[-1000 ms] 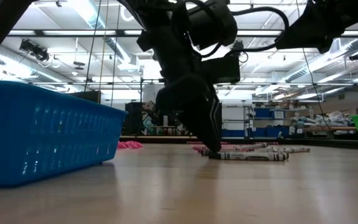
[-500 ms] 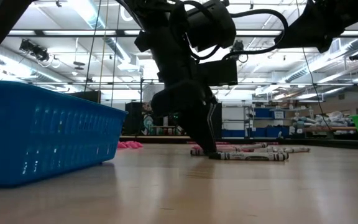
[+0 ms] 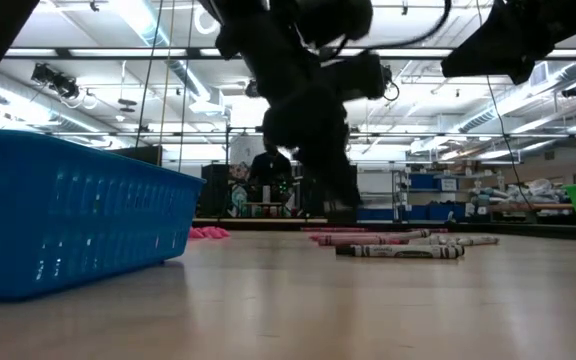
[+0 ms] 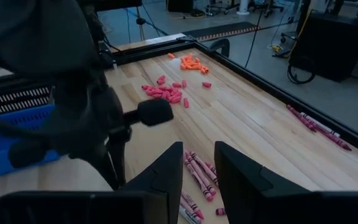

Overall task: Sort crayons
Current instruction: Put the black crayon into the green bin

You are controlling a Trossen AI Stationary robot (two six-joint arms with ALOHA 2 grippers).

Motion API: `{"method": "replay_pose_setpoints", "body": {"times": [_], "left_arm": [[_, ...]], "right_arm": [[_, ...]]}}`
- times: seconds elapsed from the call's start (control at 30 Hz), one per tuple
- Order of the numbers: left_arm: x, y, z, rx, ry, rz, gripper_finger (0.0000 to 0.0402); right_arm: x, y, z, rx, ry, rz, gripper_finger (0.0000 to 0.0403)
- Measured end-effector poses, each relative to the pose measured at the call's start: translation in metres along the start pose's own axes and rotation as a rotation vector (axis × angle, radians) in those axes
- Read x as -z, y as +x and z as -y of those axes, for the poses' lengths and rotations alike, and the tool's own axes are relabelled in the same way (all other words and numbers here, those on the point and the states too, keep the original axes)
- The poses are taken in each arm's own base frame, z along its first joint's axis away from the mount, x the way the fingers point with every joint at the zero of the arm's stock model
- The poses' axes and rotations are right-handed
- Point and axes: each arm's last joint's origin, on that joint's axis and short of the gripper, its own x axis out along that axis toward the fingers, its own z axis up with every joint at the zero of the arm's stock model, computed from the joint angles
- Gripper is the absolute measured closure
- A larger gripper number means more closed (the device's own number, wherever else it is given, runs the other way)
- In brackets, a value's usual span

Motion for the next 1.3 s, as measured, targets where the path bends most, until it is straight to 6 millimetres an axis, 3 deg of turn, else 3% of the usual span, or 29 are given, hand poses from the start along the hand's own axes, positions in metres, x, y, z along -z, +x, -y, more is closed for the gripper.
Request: {"method": "replay_pose_setpoints", "body": {"times": [0.37,0.73,1.07,1.3], "left_arm": [[-0.014,-0.04,-0.007,-0.079,-0.021,0.081,0.0386],[-0.022,-0.042,-0.001,-0.093,-0.015,0.16,0.0386],[-0.039,-0.046,0.038,-0.043,0.069,0.312,0.0386],[-0.04,-0.045,0.048,-0.03,0.087,0.324,0.0386]], "right_arm": [[0.0,0.0,0.0,0.005,0.014,0.002,0.0308],[0.002,-0.001,0.0,0.0,-0.005,-0.006,0.0308],[0.002,-0.001,0.0,0.0,-0.001,-0.006,0.0308],[0.009,0.001,0.0,0.004,0.006,-0.003,0.0308]]}}
